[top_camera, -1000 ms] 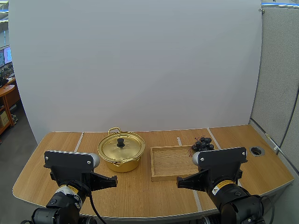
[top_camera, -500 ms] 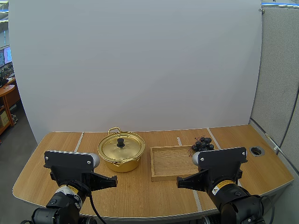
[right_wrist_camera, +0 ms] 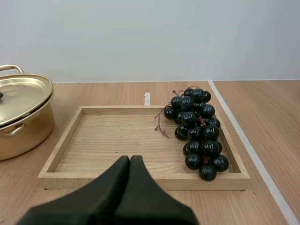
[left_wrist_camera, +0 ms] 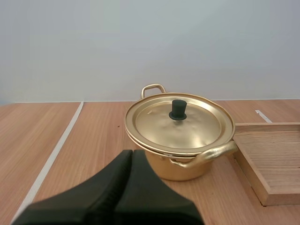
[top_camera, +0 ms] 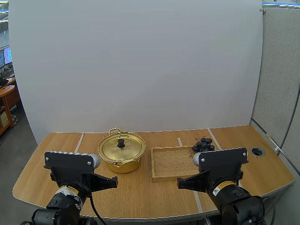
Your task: Open the pot, put the grape inside, and close it
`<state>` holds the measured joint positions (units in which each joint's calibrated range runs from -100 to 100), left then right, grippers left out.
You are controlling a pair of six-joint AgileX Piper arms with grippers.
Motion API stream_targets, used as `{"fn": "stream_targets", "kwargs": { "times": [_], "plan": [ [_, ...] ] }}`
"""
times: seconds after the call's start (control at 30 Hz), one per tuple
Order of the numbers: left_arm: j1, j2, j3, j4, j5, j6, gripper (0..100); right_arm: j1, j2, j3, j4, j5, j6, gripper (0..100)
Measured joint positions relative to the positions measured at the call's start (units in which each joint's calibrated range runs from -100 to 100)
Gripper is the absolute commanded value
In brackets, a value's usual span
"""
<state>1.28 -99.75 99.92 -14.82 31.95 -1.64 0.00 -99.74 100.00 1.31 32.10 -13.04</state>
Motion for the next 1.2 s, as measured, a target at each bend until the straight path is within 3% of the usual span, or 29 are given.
{"fn": "stream_targets", "kwargs": {
  "times": [1.2],
  "plan": [
    [0.0, 0.0, 0.0, 0.0, 0.0, 0.0, 0, 0.0, 0.0, 0.0, 0.0, 0.0, 0.0, 0]
  ]
}}
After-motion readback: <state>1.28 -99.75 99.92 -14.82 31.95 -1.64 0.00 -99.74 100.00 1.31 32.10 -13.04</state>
